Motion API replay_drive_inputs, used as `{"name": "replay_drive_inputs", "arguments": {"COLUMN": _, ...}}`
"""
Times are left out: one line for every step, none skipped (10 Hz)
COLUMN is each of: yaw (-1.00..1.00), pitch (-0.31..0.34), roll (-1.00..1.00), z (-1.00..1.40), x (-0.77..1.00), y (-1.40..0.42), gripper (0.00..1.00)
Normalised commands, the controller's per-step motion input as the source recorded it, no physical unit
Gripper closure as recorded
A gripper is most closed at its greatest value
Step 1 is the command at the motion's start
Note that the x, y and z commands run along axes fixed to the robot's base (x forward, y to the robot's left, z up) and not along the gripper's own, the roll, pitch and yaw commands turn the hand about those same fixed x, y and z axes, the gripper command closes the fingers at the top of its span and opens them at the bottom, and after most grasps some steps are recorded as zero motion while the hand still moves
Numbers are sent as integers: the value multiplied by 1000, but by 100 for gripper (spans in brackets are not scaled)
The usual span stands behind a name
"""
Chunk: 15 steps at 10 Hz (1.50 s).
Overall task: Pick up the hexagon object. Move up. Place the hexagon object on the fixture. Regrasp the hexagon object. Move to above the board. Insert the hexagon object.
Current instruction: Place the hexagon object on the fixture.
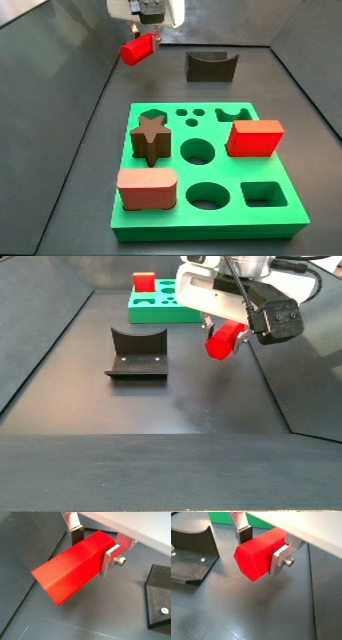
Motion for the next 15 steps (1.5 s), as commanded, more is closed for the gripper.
{"name": "replay_drive_inputs", "arguments": {"yaw": 1, "pitch": -8, "roll": -21, "z": 1000, "x": 5, "y": 1, "gripper": 100}}
{"name": "replay_drive_inputs", "arguments": {"yaw": 6, "pitch": 5, "roll": -36, "z": 1000, "x": -2, "y": -4, "gripper": 100}}
{"name": "replay_drive_inputs", "arguments": {"yaw": 12, "pitch": 7, "roll": -46, "z": 1000, "x": -5, "y": -5, "gripper": 100}}
{"name": "replay_drive_inputs", "arguments": {"yaw": 20, "pitch": 7, "roll": -70, "z": 1000, "x": -12, "y": -12, "gripper": 100}}
{"name": "replay_drive_inputs", "arguments": {"yaw": 22, "pitch": 3, "roll": -95, "z": 1000, "x": -16, "y": -15, "gripper": 100}}
{"name": "replay_drive_inputs", "arguments": {"yaw": 21, "pitch": 2, "roll": -112, "z": 1000, "x": -19, "y": -16, "gripper": 100}}
{"name": "replay_drive_inputs", "arguments": {"yaw": 14, "pitch": 5, "roll": -125, "z": 1000, "x": -23, "y": -17, "gripper": 100}}
{"name": "replay_drive_inputs", "arguments": {"yaw": 3, "pitch": 9, "roll": -134, "z": 862, "x": -21, "y": -14, "gripper": 100}}
{"name": "replay_drive_inputs", "arguments": {"yaw": -12, "pitch": 12, "roll": -144, "z": 676, "x": -13, "y": -7, "gripper": 100}}
{"name": "replay_drive_inputs", "arguments": {"yaw": -20, "pitch": 18, "roll": -147, "z": 531, "x": -10, "y": -3, "gripper": 100}}
{"name": "replay_drive_inputs", "arguments": {"yaw": -25, "pitch": 25, "roll": -147, "z": 388, "x": -3, "y": -1, "gripper": 100}}
{"name": "replay_drive_inputs", "arguments": {"yaw": -27, "pitch": 32, "roll": -156, "z": 243, "x": 0, "y": 0, "gripper": 100}}
{"name": "replay_drive_inputs", "arguments": {"yaw": 1000, "pitch": 39, "roll": 51, "z": 332, "x": 1000, "y": -680, "gripper": 100}}
{"name": "replay_drive_inputs", "arguments": {"yaw": 1000, "pitch": 57, "roll": 75, "z": 301, "x": 1000, "y": -668, "gripper": 100}}
{"name": "replay_drive_inputs", "arguments": {"yaw": 1000, "pitch": 121, "roll": 115, "z": 269, "x": 1000, "y": -600, "gripper": 100}}
